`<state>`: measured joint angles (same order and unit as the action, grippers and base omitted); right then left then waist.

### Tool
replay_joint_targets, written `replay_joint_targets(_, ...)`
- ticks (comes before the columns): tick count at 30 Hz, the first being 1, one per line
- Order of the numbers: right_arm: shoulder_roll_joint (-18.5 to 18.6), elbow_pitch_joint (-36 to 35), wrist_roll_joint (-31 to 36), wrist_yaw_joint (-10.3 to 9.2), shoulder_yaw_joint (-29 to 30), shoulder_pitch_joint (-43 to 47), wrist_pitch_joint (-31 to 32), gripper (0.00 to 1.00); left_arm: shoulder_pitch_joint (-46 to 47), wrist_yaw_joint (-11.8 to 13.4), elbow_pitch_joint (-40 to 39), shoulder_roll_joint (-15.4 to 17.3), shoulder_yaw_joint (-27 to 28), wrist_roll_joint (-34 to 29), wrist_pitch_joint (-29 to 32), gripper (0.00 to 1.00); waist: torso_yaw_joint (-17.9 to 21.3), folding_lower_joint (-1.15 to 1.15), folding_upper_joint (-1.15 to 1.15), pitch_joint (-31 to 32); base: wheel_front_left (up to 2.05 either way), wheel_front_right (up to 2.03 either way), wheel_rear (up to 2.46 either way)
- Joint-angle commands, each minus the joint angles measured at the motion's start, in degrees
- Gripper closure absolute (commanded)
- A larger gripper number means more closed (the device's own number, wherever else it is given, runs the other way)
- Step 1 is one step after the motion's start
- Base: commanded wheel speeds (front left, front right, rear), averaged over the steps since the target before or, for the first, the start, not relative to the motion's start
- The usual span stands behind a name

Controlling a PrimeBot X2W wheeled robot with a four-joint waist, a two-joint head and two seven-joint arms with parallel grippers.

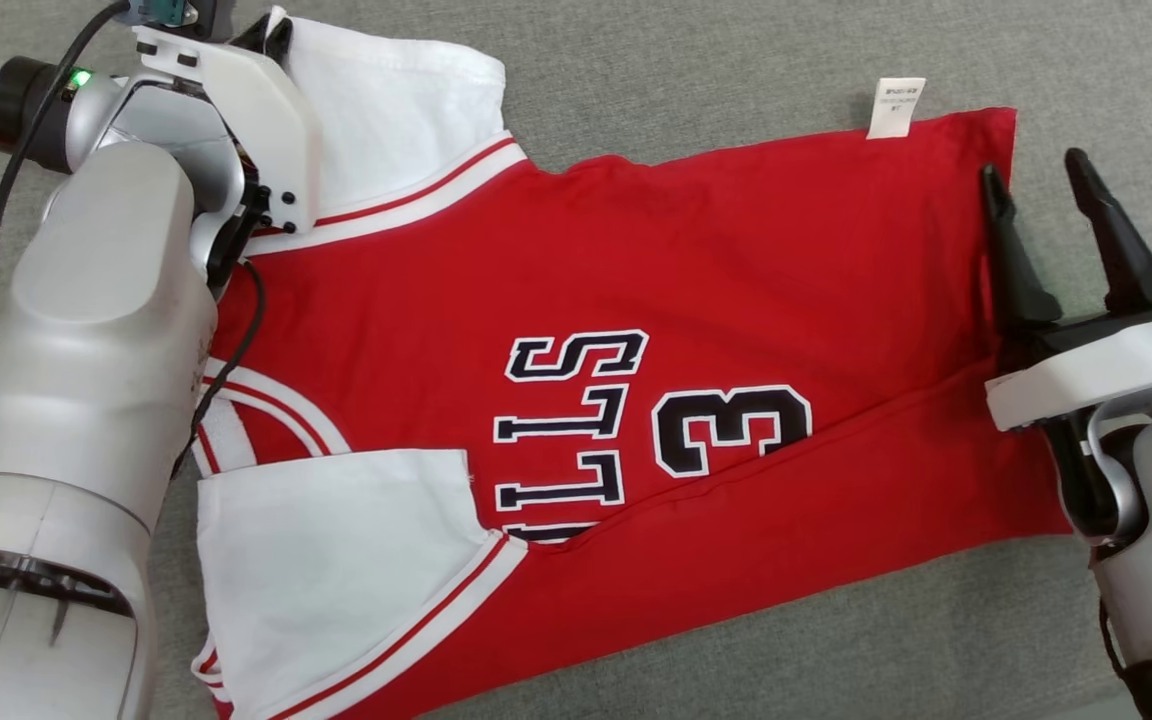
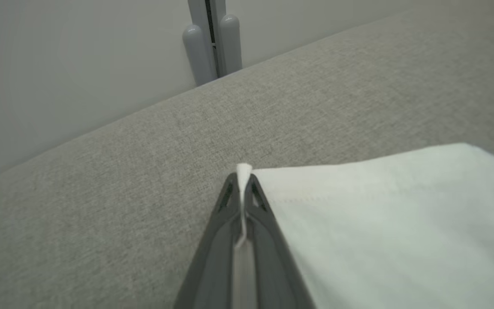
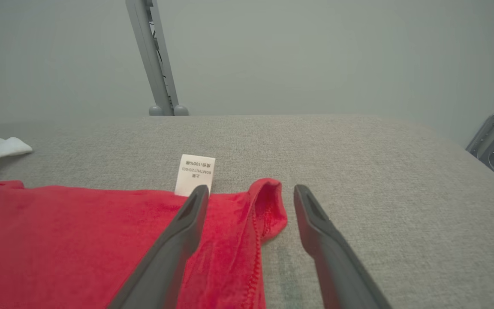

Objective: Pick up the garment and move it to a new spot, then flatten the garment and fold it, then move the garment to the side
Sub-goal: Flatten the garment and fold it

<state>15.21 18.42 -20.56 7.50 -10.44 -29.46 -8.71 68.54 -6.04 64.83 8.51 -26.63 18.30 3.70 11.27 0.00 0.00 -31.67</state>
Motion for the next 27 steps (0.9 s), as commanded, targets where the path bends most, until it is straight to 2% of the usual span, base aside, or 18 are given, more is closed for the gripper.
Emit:
replay_joint_targets(1,0.5,0.4,0.1,-0.02,0.5,-1.0,0.4,0.00,0.2,-0.3,0.6,0.4,0.4,0.9,-0.8,1.00,-0.7,0.00,0.00,0.5,0.00,0.00,0.00)
replay_joint_targets(10,2.8,3.7,-1.9,-0.02,2.6,-3.2,5.8,0.00,-0.3,-1.4,-0.8,-1.2,1.1,4.8,-5.3,1.00,-4.6,0.00,0.00,3.9,0.00,0.00,0.00)
replay_joint_targets(17,4.9,9.7,-6.4,-0.02,3.9,-5.8,13.5,0.00,-3.0,-1.4,-6.2,-2.7,-2.3,8.6,-5.5,1.00,-8.6,0.00,0.00,6.3,0.00,0.00,0.00)
replay_joint_targets(23,6.8,16.0,-7.8,-0.02,4.7,-7.9,16.7,0.00,-5.2,-1.4,-12.5,-2.2,-6.1,11.8,-3.8,1.00,-10.7,0.00,0.00,6.2,0.00,0.00,0.00)
replay_joint_targets(27,7.5,20.2,-8.5,-0.02,4.4,-9.0,17.5,0.00,-6.2,-1.4,-16.1,-0.7,-7.5,13.1,-2.6,1.00,-11.4,0.00,0.00,5.8,0.00,0.00,0.00)
